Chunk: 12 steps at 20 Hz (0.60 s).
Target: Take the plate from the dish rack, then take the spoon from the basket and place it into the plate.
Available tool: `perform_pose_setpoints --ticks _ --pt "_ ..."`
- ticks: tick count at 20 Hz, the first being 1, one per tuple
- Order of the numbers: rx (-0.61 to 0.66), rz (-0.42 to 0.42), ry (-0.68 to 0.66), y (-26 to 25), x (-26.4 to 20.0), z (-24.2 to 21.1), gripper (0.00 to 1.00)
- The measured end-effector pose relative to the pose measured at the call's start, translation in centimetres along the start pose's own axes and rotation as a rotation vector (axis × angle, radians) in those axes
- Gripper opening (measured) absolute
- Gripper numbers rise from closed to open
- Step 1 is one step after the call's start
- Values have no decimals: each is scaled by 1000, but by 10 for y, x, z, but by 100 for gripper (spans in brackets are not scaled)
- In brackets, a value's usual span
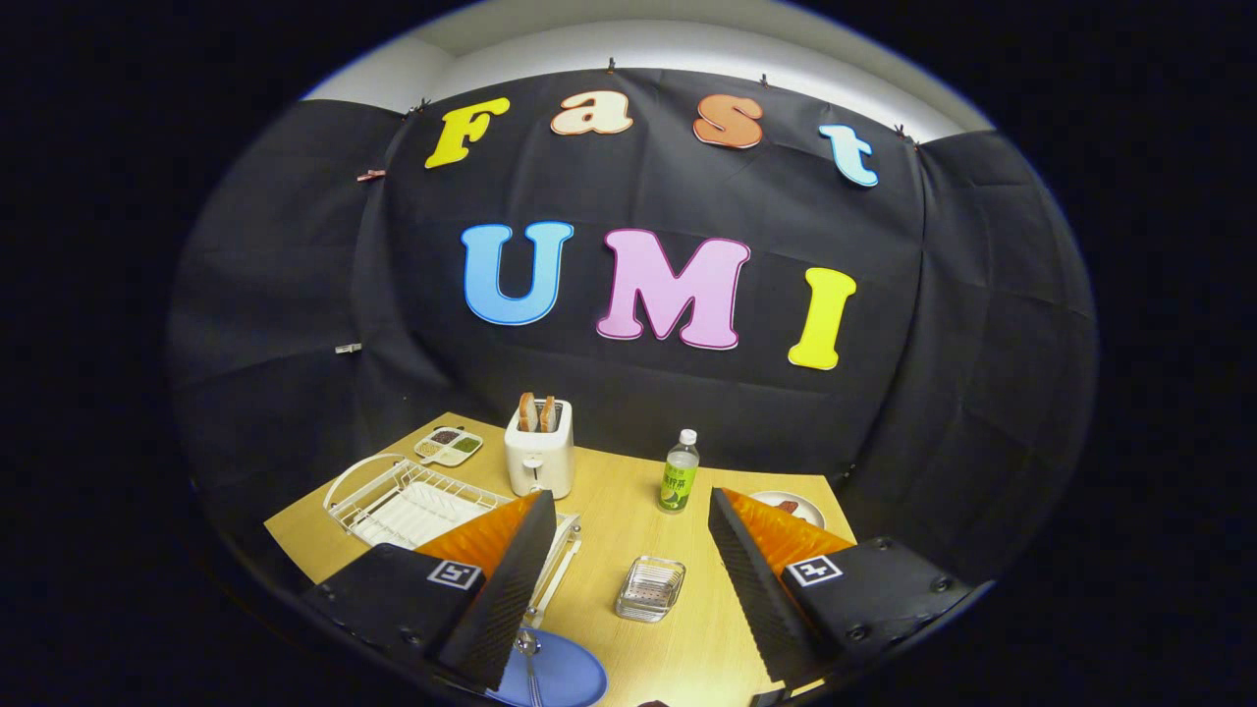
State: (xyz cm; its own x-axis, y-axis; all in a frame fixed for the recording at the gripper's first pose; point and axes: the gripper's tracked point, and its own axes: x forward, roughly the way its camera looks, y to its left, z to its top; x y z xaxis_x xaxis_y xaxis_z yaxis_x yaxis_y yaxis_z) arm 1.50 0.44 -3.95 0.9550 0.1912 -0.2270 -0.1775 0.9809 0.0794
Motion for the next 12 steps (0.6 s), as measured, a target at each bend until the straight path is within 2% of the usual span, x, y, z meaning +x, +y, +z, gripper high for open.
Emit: perform_pose_setpoints --ticks 12 --pt "2 -8 7 -3 2 -2 96"
